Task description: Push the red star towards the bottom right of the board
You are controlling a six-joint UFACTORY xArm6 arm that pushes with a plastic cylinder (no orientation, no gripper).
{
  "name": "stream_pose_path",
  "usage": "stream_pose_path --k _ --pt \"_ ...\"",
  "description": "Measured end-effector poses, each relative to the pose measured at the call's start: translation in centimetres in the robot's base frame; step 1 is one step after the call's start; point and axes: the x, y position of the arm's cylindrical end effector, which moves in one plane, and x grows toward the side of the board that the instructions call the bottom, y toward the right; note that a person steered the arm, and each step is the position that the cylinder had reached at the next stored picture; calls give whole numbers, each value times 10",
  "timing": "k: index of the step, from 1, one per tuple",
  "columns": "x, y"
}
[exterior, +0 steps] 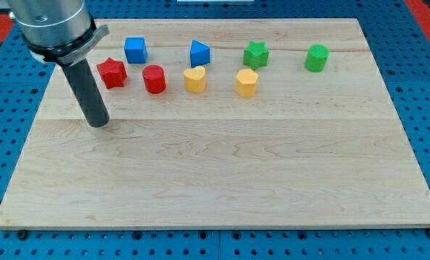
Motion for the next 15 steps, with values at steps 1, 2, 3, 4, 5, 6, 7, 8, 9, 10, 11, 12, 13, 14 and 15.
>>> stream_pose_path --k 1,2,3,4,5,6,7,8,9,10,11,12,13,14,15 --pt "0 -19" --pt "0 -20" --pt "-4 -20" --pt "-10 -20" --pt "-10 -20" --pt "-19 -31" --pt "-47 -44" --pt "-77 -58" --pt "-105 -67" --pt "-96 -43" --pt "-97 -39" --pt "-121 -43" --pt "-127 -10" --pt "-90 13" --pt "-40 39"
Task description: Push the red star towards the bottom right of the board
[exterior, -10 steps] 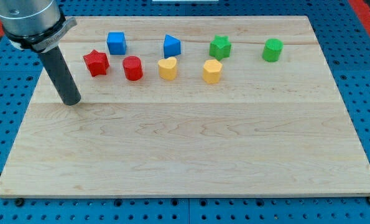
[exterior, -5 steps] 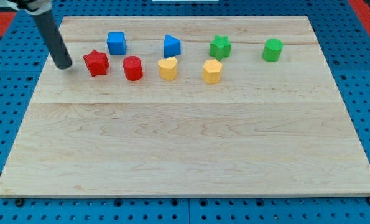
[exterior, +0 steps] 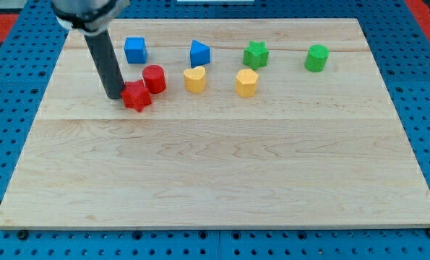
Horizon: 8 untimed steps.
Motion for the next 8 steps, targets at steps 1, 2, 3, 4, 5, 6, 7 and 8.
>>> stream_pose_path --k 1,2,3,4,5,6,7,8 --pt "11 24" --pt "-18 16" --pt "-6 41" --pt "47 86" --pt "85 137" --pt "60 122" --pt "41 102" --pt "21 86"
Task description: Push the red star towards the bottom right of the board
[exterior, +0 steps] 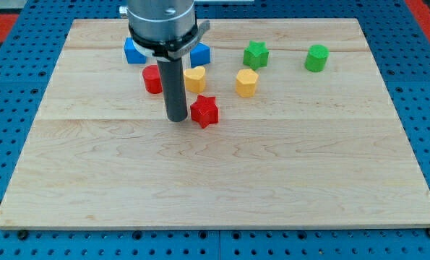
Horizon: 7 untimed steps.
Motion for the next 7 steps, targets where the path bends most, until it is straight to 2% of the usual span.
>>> stream_pose_path --k 1,4,6,7 --pt "-8 6" --pt "8 110" --pt "2 161" --pt "18 178"
